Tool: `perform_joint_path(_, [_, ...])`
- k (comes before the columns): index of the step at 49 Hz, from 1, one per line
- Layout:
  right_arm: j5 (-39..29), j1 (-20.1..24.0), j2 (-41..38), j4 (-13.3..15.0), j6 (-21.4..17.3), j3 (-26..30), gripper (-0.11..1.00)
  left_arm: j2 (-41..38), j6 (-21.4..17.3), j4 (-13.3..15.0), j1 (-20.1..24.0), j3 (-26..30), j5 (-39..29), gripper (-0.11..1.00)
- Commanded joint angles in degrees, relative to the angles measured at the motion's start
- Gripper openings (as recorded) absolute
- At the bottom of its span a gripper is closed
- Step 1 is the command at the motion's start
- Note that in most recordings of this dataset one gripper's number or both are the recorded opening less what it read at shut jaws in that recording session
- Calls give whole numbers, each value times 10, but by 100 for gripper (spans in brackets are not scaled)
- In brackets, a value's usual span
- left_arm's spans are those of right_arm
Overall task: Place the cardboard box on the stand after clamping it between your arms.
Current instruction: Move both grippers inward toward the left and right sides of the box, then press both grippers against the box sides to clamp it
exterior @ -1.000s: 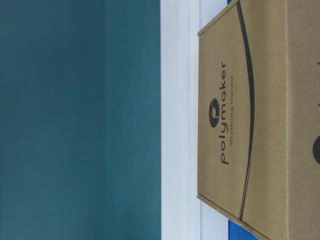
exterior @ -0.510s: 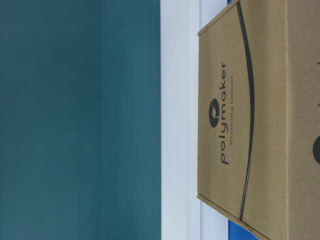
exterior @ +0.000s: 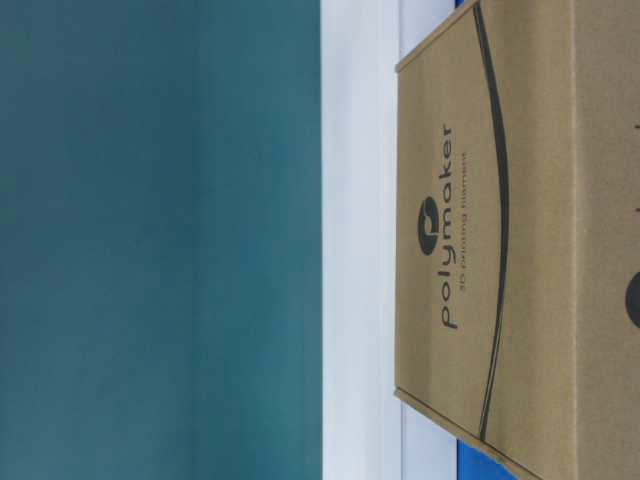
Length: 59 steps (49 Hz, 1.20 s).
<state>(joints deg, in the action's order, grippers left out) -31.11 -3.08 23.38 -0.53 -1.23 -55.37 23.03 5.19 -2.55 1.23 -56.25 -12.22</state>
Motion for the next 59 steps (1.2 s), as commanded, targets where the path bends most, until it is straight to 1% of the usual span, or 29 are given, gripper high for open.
perform_joint_path(1, [33, -3, -27, 1, 4, 5, 98, -37, 1, -2, 1, 13, 24, 85])
perform_joint_path(14, [118, -4, -127, 1, 8, 24, 98, -127, -8, -2, 1, 59, 33, 85])
perform_joint_path(20, [142, -4, -166, 1, 10, 42, 98, -159, -8, -3, 0, 76, 35, 85])
perform_joint_path(30, [182, -2, -218, 1, 11, 77, 98, -189, -10, -2, 1, 106, 35, 85])
perform_joint_path(35, [199, -3, -230, 2, 11, 88, 98, -199, -15, -3, 2, 120, 35, 85])
perform_joint_path(44, [206, -3, -235, 1, 10, 96, 98, -215, -55, -3, 2, 149, 32, 85])
perform_joint_path(52, [204, -4, -232, 1, 10, 107, 98, -220, -60, -3, 4, 173, 25, 85])
perform_joint_path(59, [199, -2, -212, 1, 8, 133, 98, -211, -61, -3, 6, 200, -2, 85])
